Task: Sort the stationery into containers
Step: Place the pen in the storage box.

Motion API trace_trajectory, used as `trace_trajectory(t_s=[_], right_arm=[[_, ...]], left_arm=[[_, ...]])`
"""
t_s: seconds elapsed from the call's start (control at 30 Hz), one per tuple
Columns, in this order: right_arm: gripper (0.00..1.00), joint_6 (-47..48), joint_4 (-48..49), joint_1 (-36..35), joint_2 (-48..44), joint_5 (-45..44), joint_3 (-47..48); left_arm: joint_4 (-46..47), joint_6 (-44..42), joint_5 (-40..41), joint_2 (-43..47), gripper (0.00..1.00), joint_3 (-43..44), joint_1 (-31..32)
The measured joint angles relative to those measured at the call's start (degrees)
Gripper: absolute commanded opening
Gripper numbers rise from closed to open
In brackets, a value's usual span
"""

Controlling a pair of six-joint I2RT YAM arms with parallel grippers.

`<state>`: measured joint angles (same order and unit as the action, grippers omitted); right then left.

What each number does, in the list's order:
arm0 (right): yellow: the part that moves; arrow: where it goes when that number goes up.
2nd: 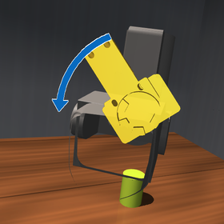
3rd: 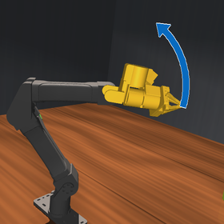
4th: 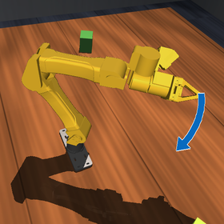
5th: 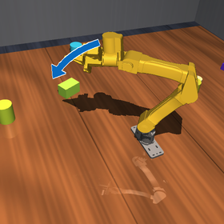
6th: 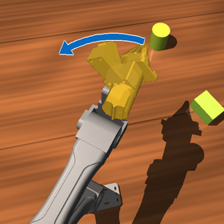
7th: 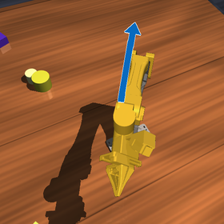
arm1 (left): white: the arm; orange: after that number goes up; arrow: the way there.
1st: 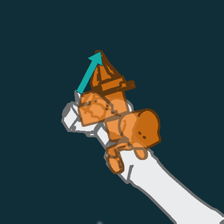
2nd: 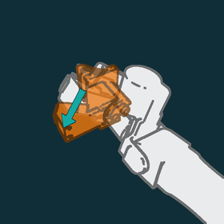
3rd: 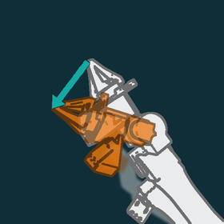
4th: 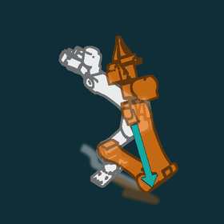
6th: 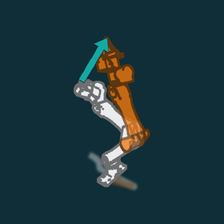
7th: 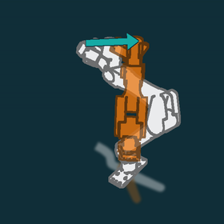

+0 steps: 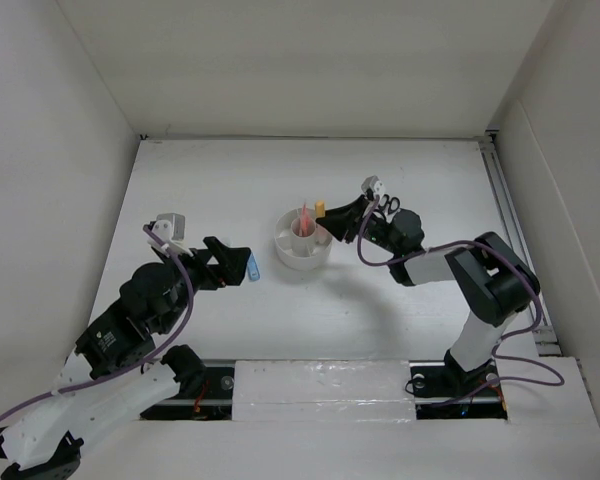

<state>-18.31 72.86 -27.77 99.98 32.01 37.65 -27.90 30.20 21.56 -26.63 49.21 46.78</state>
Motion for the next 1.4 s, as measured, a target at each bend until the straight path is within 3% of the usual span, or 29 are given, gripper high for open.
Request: trace_trajectory(t_s=[0.23,0.3,0.33,0.47,1.0,1.33,1.4], right_arm=[[0.0,-0.79,0.04,0.26,2.4,0.02,0.0],[0.06,-1.11,0.02,0.44,2.73,0.02,-0.04],[0.2,-1.22,0.0,0.46,2.78,0.0,-0.09],[0.24,-1.64,0.07,0.7,2.78,0.0,-0.26],[0.27,-2.27,0.07,0.7,2.75,-0.09,-2.99],[0.36,-2.45,0.09,0.31,2.73,-0.72,-2.99],[0.42,-2.49,0.09,0.31,2.69,-0.76,-2.99]], left_arm=[[0.33,-0.37,-0.55,-0.63,1.0,0.0,0.0],[0.46,-0.39,-0.61,-0.63,1.0,0.0,0.0],[0.52,-0.42,-0.61,-0.63,1.0,0.0,0.0],[0.7,-0.42,-0.87,-0.61,1.0,0.0,0.0],[1.46,-1.01,-1.7,0.22,1.0,0.0,0.0],[1.55,-1.14,-1.88,0.57,1.0,-0.02,0.0],[1.53,-1.18,-1.88,0.61,1.0,-0.02,0.0]])
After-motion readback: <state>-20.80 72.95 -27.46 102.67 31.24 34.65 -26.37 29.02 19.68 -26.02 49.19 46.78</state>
